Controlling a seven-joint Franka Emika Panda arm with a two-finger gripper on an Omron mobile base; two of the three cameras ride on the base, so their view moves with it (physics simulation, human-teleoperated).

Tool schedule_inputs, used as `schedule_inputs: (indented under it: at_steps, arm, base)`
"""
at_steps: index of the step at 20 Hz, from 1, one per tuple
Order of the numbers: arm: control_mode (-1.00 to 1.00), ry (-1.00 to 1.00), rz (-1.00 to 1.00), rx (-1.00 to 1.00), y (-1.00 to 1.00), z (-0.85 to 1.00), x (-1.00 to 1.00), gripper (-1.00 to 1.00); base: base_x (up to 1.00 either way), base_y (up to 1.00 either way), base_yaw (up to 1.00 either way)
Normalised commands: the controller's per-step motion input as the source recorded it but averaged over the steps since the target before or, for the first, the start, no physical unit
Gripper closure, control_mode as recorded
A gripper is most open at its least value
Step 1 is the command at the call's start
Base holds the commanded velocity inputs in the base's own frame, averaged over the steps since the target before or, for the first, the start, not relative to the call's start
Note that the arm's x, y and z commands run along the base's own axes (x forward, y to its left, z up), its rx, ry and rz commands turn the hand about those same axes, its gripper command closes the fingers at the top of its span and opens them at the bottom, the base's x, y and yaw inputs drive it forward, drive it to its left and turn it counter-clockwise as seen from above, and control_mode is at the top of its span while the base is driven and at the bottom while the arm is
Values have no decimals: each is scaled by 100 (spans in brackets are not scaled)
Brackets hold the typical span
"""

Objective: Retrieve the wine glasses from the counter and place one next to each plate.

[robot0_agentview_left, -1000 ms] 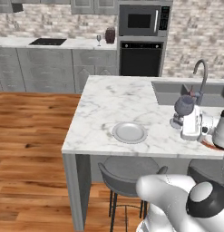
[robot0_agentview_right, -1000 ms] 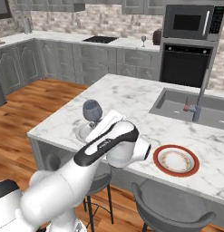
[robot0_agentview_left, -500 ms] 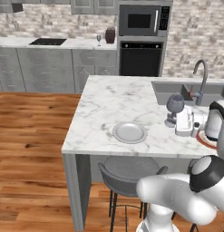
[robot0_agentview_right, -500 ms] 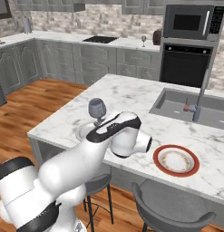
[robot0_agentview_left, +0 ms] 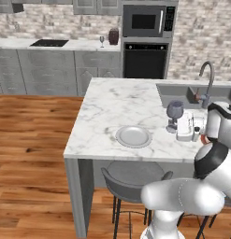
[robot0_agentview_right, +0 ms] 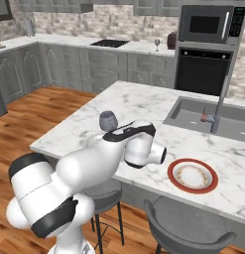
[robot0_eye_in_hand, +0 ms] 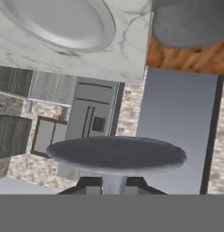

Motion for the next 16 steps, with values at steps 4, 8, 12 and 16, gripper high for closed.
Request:
schedule_inputs:
  at_steps: [4,8,12,16]
  arm:
    - [-100,0,0,-5,-1,-27,24,100]
    - [-100,1,1,-5,-3,-31,22,100]
    - [-100,5,0,-5,0,-26,23,100]
    - [-100,5,0,-4,-2,-18,22,100]
  base:
    - [0,0,0]
    - [0,0,0]
    - [0,0,0]
    - [0,0,0]
